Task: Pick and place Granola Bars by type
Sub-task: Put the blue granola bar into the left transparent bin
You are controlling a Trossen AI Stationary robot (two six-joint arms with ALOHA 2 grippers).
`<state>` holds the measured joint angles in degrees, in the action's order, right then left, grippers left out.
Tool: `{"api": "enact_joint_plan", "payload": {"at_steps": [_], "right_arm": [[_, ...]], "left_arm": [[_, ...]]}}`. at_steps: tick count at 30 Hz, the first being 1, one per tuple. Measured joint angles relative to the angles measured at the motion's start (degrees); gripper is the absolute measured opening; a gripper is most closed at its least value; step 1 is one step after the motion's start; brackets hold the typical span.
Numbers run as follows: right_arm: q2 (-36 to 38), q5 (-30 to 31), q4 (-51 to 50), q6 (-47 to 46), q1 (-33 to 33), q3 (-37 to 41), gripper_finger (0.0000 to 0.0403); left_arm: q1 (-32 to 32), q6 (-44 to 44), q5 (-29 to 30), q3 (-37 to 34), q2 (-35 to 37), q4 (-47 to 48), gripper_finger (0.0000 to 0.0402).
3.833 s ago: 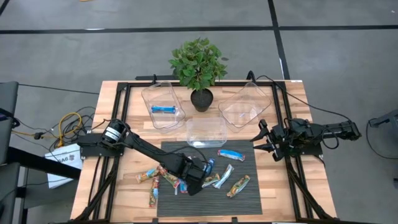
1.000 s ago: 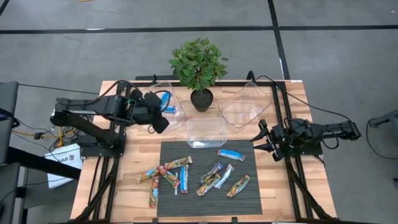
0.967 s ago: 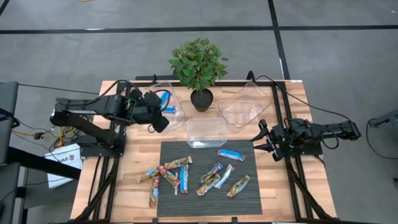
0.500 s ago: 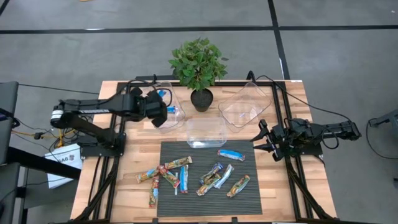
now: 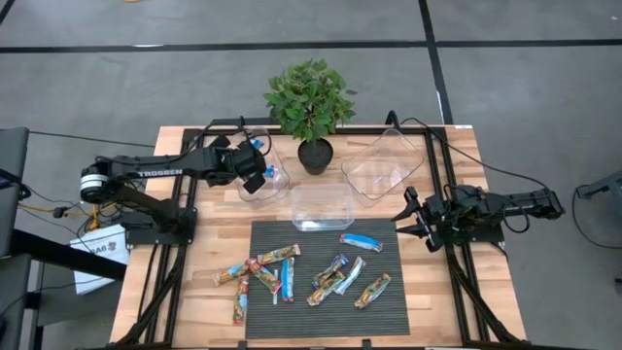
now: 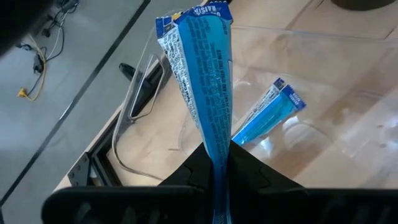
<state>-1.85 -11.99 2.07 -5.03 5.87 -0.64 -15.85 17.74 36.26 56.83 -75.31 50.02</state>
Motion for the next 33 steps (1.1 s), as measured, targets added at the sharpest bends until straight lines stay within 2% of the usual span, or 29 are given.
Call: {"api": "enact_joint_plan", "payload": {"at_steps": [7,12,21,33], "right_arm": [[0.0,0.0,0.0,0.0,0.0,0.0,0.0137],[0.0,0.0,0.0,0.0,0.0,0.0,0.0139],[0.0,0.0,0.0,0.0,0.0,0.0,0.0139],[0.0,0.0,0.0,0.0,0.0,0.0,0.0139]], "left_arm": [[-1.7,-3.7,-0.1,-1.5,0.0,-3.8,0.0018],[-3.6,-7.9,-6.3,-1.9,-1.5,-6.8,0.0018],[-5.7,-16.2,-16.0,-1.9,-9.2,-7.7,0.0018],[-6.9,-18.1,-18.3,-1.9,-11.0,-9.2,0.0024]]}}
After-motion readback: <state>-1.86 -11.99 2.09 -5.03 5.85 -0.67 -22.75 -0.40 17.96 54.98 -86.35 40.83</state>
